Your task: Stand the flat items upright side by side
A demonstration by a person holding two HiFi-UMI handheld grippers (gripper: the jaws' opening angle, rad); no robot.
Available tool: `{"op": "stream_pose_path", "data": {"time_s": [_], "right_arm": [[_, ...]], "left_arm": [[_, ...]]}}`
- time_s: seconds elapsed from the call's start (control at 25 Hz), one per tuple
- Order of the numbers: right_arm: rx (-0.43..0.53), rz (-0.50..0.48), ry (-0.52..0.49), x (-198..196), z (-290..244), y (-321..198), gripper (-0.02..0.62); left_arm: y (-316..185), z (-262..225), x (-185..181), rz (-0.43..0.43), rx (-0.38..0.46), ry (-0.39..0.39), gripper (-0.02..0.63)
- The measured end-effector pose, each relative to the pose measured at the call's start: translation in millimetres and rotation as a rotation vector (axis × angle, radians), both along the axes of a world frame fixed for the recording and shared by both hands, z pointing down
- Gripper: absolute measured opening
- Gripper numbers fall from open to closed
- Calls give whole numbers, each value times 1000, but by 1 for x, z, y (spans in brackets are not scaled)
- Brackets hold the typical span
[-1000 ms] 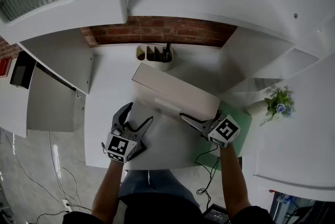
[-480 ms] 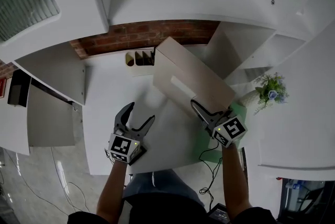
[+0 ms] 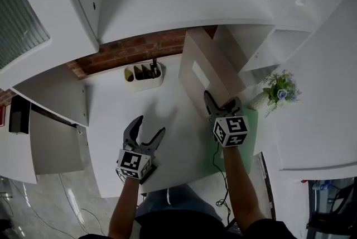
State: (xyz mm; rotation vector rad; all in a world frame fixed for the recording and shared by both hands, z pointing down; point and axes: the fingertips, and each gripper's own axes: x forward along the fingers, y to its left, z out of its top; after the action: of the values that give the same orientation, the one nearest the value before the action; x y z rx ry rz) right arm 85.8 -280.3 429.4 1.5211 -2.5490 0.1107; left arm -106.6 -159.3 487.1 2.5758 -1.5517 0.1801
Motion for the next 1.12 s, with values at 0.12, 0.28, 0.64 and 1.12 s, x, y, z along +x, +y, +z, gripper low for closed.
{"op": "stream_pose_path", "data": {"time_s": [0.12,0.28,0.64,1.12], "right_arm": [[5,76,10,1,3,-11,252],[12,126,12,-9,8,-26,252],[13,146,4,-57,22,-48,252],[10,219,1,-80,42,-62,255]], "left_arm": [[-3,-3,2,1,-1,7,334],[-7,-3,3,4,-4,11,334],[-14,3,-2,-16,-21,32,334],[-13,11,-15,-26,-46,37,334]]}}
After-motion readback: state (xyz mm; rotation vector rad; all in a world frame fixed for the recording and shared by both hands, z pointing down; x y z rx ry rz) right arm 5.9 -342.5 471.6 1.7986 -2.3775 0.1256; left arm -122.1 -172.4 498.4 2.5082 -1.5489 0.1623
